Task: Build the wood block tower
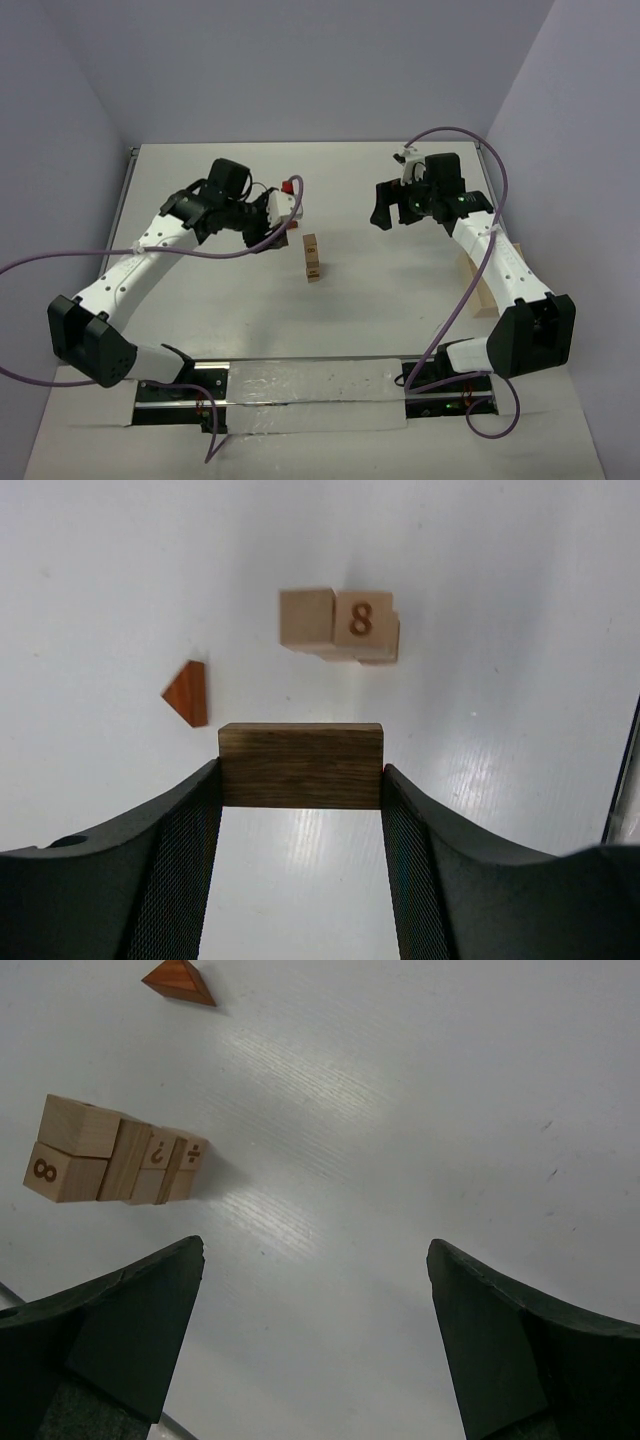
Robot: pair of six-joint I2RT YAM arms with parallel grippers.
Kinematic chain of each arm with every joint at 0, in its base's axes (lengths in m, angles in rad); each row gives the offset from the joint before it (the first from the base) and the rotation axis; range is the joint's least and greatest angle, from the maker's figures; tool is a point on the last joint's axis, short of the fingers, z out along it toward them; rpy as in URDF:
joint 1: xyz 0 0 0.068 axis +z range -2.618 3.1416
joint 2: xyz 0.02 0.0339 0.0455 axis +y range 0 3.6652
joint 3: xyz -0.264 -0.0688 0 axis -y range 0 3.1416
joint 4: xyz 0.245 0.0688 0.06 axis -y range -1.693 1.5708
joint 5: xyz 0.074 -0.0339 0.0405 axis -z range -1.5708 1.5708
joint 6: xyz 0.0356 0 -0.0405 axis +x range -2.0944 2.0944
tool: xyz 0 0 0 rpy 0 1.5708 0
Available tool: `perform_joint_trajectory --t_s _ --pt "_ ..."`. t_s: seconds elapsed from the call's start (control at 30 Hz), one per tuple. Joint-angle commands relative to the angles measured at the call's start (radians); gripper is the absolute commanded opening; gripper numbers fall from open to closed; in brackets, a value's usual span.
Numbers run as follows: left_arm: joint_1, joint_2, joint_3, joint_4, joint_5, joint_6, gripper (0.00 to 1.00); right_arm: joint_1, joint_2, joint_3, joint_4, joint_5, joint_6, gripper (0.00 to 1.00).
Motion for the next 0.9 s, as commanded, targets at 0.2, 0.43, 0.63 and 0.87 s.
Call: perform_joint_trajectory --t_s 0.2,0.43,0.63,0.87 --pt "-0.068 0.209 0.271 -0.190 -0.033 -0.096 0.21 -0.007 0.015 0.064 -0.052 0.031 -0.048 1.00" --pt "-0.087 0.286 0.332 -0.216 -0.062 -0.083 0.25 -0.007 0.025 0.087 -0.067 0.068 -0.057 1.00" --pt "-0.113 0.319 0.341 -0.202 -0.094 -0.086 0.28 -0.005 0.022 0.088 -0.070 0.070 -0.057 1.00" --pt "-0.128 0.325 0.336 -0.169 -0.103 -0.089 0.34 -0.005 0.017 0.085 -0.067 0.068 -0.057 1.00"
